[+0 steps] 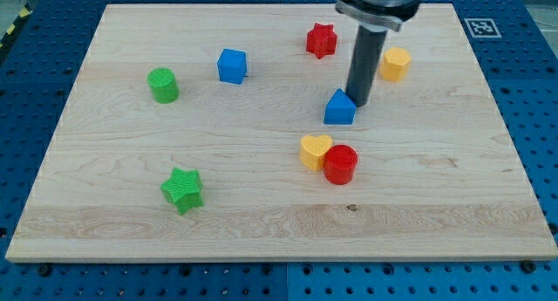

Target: Put the blue triangle at the top of the yellow heart

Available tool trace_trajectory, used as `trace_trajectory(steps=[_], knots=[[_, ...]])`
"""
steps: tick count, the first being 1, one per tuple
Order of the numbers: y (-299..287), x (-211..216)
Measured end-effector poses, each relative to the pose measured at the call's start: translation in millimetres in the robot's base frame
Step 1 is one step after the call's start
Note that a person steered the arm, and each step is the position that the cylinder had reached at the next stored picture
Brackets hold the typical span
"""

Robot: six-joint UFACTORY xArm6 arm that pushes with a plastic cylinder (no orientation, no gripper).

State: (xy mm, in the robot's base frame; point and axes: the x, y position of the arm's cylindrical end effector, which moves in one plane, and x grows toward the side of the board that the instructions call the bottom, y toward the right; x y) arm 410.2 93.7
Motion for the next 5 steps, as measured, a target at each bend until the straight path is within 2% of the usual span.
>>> trace_trajectory(steps=[3, 5], knots=[[-8.3, 8.2], [-35.4, 8.2]])
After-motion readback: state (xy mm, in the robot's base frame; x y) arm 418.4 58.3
